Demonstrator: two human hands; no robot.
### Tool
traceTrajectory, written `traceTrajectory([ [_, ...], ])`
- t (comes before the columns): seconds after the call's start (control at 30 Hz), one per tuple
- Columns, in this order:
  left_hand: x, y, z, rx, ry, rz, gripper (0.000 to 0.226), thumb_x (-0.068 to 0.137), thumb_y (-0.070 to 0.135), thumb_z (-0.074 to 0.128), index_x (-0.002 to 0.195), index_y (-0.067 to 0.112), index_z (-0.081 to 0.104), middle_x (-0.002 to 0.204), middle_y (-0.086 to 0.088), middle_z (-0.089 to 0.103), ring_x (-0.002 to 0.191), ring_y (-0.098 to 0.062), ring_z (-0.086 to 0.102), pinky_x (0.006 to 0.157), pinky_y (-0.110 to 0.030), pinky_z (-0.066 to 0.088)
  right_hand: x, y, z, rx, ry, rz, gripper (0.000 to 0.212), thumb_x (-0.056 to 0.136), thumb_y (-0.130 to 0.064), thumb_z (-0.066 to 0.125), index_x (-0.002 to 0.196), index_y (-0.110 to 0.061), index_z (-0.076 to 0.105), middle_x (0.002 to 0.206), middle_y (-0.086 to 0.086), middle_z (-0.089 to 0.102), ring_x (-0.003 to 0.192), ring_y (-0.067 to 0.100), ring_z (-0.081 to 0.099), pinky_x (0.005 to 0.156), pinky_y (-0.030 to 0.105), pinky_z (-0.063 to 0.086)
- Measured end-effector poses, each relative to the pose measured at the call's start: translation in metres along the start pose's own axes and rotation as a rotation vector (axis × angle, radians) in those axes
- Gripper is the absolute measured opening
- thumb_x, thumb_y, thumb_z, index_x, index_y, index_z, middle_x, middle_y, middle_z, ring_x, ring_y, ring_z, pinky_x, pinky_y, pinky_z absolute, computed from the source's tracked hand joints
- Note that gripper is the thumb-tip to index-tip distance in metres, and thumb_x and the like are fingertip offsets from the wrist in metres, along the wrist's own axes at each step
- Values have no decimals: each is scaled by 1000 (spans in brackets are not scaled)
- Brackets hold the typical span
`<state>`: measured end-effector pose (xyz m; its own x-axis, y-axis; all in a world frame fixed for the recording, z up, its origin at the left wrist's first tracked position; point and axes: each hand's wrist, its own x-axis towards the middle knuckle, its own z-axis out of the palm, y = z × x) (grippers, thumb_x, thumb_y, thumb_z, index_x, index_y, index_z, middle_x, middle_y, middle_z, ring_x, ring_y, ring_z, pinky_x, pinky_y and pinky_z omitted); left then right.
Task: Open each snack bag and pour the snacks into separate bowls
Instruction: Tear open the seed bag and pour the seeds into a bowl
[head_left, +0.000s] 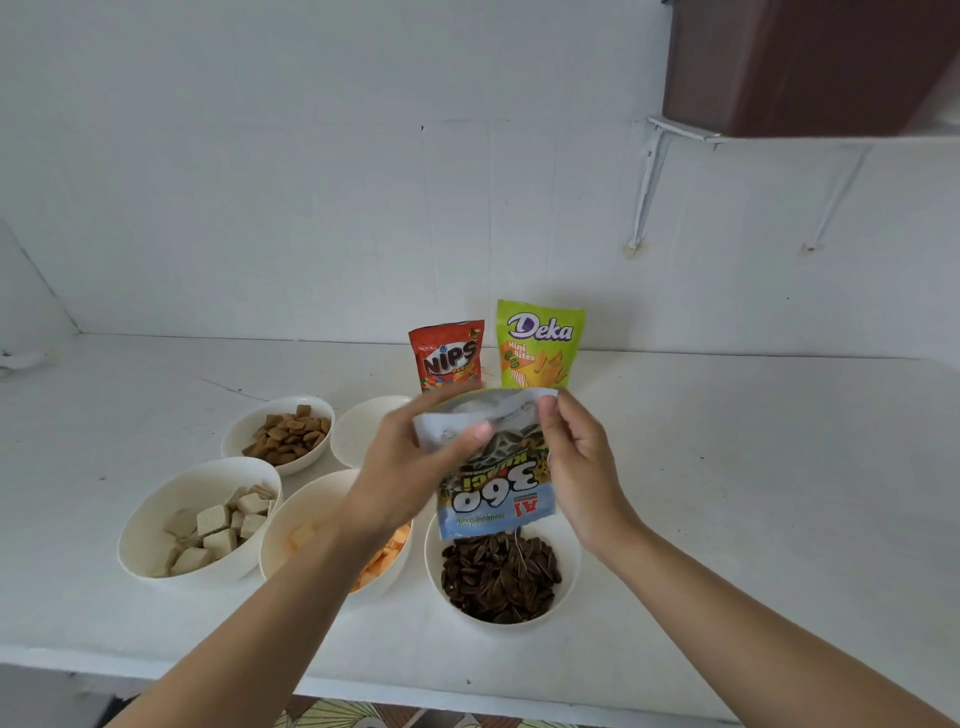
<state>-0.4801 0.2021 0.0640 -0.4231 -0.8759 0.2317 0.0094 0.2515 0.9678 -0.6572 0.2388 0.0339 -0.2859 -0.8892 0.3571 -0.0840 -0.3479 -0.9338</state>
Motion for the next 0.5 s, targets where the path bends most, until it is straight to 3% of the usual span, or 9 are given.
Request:
traceTrajectory([
  [0.1, 1, -3, 6, -35, 46, 14, 22, 97, 18, 64, 112, 6, 74, 105, -15, 77, 100, -33, 74, 90, -57, 58, -3, 0, 3, -7, -41, -28, 29, 105, -25, 40, 105, -7, 63, 95, 3, 71, 90, 11, 68, 73, 22, 55],
  [0.27, 0, -3, 3, -45, 16, -27, 37, 105, 25, 49, 111, -3, 72, 110, -20, 74, 105, -35, 72, 93, -58, 56, 1, 3, 0, -89, -7, -68, 31, 104, -30, 45, 98, -5, 62, 91, 14, 69, 89, 34, 65, 76, 47, 56],
  [0.4, 1, -4, -4, -107, 126, -18, 39, 105, 29, 48, 110, -1, 72, 106, -21, 75, 101, -39, 72, 92, -60, 55, 4, 7, -3, -51, -121, -67, 22, 96, -25, 61, 105, -6, 66, 98, 10, 72, 94, 28, 69, 82, 42, 59],
  [0.5, -3, -3, -18, -173, 204, 9, 44, 106, 32, 43, 112, -3, 70, 107, -25, 73, 102, -43, 71, 91, -57, 56, 5, 16, 0, -58, -252, 2, 17, 89, -21, 73, 102, -11, 73, 97, 9, 75, 93, 32, 71, 86, 49, 58],
])
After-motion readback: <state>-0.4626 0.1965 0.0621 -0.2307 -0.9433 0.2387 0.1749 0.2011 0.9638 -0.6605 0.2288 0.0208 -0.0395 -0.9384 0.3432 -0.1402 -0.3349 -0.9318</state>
